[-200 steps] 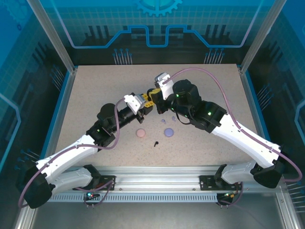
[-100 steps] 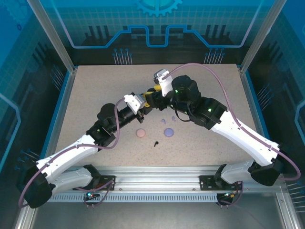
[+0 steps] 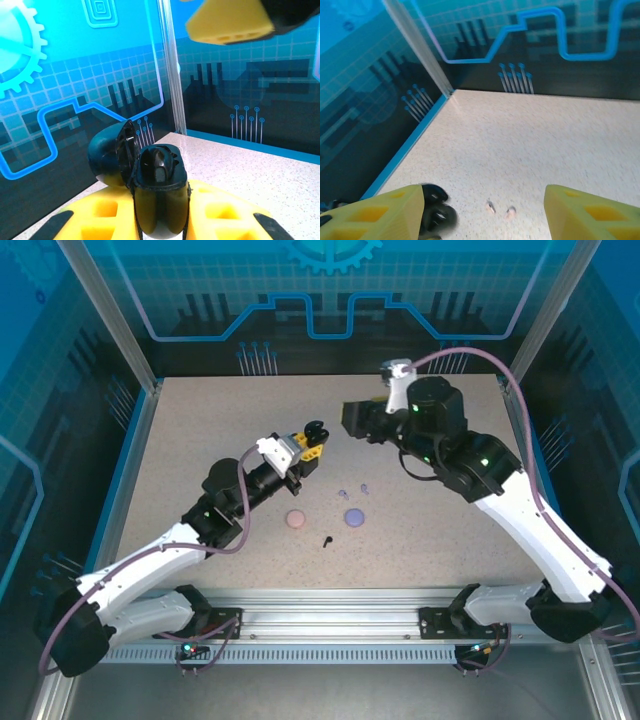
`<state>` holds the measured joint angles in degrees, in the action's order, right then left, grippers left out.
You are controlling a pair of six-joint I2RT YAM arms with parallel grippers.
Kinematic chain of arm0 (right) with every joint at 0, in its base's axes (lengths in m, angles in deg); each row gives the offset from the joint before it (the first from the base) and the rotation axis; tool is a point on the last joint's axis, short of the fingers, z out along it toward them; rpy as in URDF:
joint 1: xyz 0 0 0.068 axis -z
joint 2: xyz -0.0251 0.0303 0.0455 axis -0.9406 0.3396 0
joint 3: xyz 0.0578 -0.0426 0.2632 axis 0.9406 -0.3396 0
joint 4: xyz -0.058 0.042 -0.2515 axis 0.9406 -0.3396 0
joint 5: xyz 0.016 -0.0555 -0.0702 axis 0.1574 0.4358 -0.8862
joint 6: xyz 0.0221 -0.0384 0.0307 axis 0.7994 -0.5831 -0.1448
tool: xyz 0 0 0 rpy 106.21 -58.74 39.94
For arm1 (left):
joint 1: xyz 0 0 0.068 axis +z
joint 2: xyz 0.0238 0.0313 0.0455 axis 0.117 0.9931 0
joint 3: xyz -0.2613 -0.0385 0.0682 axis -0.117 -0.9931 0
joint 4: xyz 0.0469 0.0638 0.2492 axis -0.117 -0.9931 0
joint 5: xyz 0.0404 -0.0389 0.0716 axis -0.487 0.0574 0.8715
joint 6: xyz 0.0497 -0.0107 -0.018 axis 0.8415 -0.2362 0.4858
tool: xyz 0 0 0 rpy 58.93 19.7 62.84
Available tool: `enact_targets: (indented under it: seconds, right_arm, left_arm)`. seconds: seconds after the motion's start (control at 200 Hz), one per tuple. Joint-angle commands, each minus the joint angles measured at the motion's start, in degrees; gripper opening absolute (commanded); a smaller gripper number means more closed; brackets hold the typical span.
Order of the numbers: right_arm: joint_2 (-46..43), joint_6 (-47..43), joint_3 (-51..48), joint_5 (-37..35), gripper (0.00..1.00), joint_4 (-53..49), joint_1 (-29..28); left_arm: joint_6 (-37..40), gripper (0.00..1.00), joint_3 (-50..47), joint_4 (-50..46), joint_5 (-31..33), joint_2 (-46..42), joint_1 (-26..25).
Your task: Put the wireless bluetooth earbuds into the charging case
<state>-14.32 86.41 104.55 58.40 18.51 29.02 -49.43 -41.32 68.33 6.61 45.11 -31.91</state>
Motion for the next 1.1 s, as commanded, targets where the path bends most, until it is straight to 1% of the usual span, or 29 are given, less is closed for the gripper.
enact_targets:
  seconds: [0.0, 0.09, 0.165, 0.25, 0.33, 0.49, 0.6, 0.75, 0.9, 1.096]
  right_arm:
    - [-3.91, 10.22, -6.21, -3.62, 0.65, -8.21, 1.22]
    - [-4.67, 15.12, -12.14, -3.87, 0.64, -11.09, 1.22]
    - [-3.98, 19.28, -17.61, -2.61, 0.63, -11.16, 0.39]
    - [-1.67, 23.93, -23.07, -1.39, 0.62, -9.93, -1.92]
    - [2.45, 27.93, -25.5, -0.99, 0.62, -9.1, -5.04]
    - [11.89, 39.32, -25.84, -2.34, 0.61, -9.75, -11.05]
    - [17.35, 46.62, -25.06, -2.54, 0.61, -9.82, -13.14]
    - [22.53, 54.75, -24.95, -1.55, 0.6, -8.54, -15.0]
    - [27.04, 58.32, -23.37, -0.59, 0.58, -8.12, -16.35]
    - [31.99, 59.01, -19.98, -0.28, 0.55, -8.71, -16.49]
  left_arm:
    - [-0.15, 0.0, -1.2, 4.29, 3.37, -2.21, -0.38]
    - [0.27, 0.0, -1.42, 5.0, 4.85, -2.9, -0.3]
    - [0.56, 0.0, -1.56, 5.55, 5.61, -3.38, -0.29]
    - [0.8, 0.0, -1.68, 6.64, 6.5, -3.69, -0.3]
    - [1.0, 0.0, -1.6, 6.85, 7.0, -3.85, -0.29]
    - [0.92, 0.0, -1.76, 7.09, 7.48, -4.48, -0.24]
    - [0.57, 0.0, -2.25, 7.83, 8.45, -5.27, -0.3]
    - [-0.18, 0.0, -2.76, 8.69, 9.88, -6.43, -0.3]
    - [-0.59, 0.0, -2.75, 9.08, 10.0, -7.05, -0.2]
    - [-1.58, 0.0, -3.11, 10.08, 10.57, -7.51, 0.07]
